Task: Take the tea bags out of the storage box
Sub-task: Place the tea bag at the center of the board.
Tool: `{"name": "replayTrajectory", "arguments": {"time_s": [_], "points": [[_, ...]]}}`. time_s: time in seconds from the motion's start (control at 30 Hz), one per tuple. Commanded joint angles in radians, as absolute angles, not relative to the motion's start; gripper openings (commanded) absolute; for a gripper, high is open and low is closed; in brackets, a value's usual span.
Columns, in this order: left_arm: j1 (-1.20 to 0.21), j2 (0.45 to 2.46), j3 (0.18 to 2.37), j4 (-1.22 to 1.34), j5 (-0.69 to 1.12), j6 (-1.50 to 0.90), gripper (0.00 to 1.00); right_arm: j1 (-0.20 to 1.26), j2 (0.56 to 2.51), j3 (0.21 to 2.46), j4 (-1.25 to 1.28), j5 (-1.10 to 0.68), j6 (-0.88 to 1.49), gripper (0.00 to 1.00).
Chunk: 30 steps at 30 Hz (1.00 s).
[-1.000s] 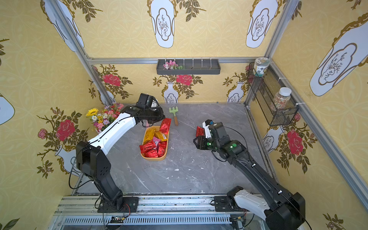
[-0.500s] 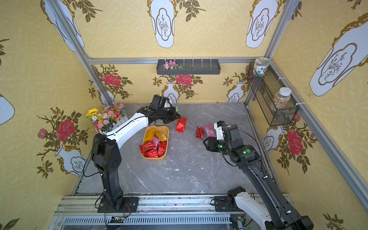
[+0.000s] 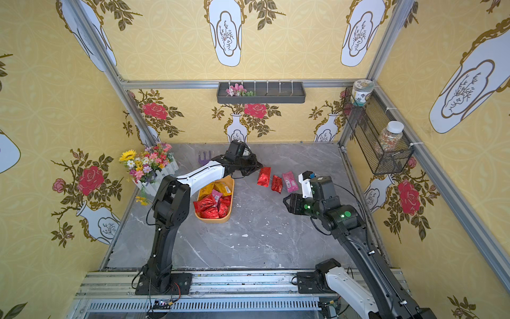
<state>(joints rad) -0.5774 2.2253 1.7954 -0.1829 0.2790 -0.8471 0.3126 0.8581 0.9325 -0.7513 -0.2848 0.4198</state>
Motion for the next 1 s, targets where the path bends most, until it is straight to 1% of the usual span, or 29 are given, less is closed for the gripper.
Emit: {"name": "replayTrajectory", "arguments": {"time_s": [0.0, 0.13, 0.43, 0.9, 0.97], "points": [[-0.578, 2.274, 1.823, -0.140, 0.259, -0.861, 0.00, 0.311, 0.849, 0.933, -0.766, -0.289, 0.415, 0.56], [-0.580, 2.320, 1.857, -0.144, 0.259, -0.854, 0.00, 0.312, 0.835, 0.912, -0.761, -0.316, 0.432, 0.56], [-0.581, 2.359, 1.847, -0.146, 0.221, -0.853, 0.00, 0.313, 0.831, 0.909, -0.766, -0.305, 0.428, 0.56], [-0.581, 2.406, 1.850, -0.139, 0.225, -0.869, 0.00, 0.313, 0.836, 0.908, -0.761, -0.301, 0.418, 0.56], [-0.581, 2.415, 1.861, -0.150, 0.227, -0.868, 0.02, 0.312, 0.836, 0.911, -0.767, -0.296, 0.414, 0.56]]}}
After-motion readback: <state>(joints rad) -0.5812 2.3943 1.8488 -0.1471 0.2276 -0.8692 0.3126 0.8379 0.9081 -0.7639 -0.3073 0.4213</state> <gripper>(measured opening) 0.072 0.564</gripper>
